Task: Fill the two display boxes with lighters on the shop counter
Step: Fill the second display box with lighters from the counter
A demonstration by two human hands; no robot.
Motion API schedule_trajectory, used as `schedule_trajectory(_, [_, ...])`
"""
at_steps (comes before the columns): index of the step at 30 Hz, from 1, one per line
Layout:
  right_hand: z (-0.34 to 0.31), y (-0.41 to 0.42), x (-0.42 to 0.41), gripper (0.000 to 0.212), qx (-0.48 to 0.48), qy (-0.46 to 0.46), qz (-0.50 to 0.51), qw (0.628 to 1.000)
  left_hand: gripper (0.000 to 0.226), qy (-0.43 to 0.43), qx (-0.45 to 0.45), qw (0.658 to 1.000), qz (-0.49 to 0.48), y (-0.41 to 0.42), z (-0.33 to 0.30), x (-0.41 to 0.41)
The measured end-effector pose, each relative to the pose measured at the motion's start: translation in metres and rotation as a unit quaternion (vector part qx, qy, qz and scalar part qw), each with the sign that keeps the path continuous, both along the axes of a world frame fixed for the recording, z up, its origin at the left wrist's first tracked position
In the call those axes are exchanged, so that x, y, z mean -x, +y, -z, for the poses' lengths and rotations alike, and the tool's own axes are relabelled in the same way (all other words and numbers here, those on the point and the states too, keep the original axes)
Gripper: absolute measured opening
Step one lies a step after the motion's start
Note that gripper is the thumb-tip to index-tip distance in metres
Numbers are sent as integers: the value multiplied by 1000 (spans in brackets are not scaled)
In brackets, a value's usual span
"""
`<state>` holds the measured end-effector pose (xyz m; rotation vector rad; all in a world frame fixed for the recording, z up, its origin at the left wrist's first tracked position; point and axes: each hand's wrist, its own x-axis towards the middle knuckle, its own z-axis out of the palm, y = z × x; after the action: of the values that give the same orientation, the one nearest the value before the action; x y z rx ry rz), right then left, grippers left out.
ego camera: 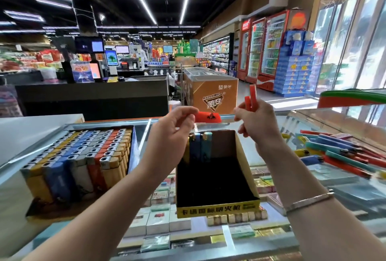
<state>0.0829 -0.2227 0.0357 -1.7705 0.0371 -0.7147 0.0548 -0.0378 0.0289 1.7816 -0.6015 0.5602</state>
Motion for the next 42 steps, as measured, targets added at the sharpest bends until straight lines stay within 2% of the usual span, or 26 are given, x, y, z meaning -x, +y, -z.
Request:
schedule_trajectory(3, [5, -2, -3, 8, 35, 85, -43, 995, 20, -31, -131, 990, -32, -1, -3, -3])
schedule_trajectory(6, [9, -2, -3, 9, 43, 138, -102, 984, 23, -20, -251, 967, -28, -5, -11, -10])
schedule_trajectory(12, [10, -5, -3, 7, 27, 140, -138, 980, 23, -111, -354, 928, -39, -26, -12, -16])
schedule_trajectory(18, [10, -6, -4, 10, 45, 149, -152, 976, 28, -146, -366, 917, -64, -35, -7, -24])
schedule_trajectory(24, [12, -6, -7, 10, 44, 151, -137, 978, 22, -103, -344, 931, -70, -32, -9, -31])
schedule_trajectory(29, [12, -6, -6, 9, 45, 151, -139, 978, 24, -60, -377, 924, -24, -29, -9, -35])
schedule_trajectory(32, [13, -6, -7, 10, 43, 148, -132, 979, 23, -98, -384, 917, -51, -27, -3, -34])
schedule_trajectory(36, [12, -6, -7, 10, 40, 150, -134, 979, 23, -155, -429, 885, -93, -25, 0, -30])
schedule_trajectory(40, [11, -6, -4, 10, 38, 131, -125, 983, 40, -94, -438, 893, -56, -20, 3, -30])
schedule_trajectory(42, [8, -6, -3, 10, 4, 95, -113, 989, 45, -78, -438, 895, -37, -15, 6, -30])
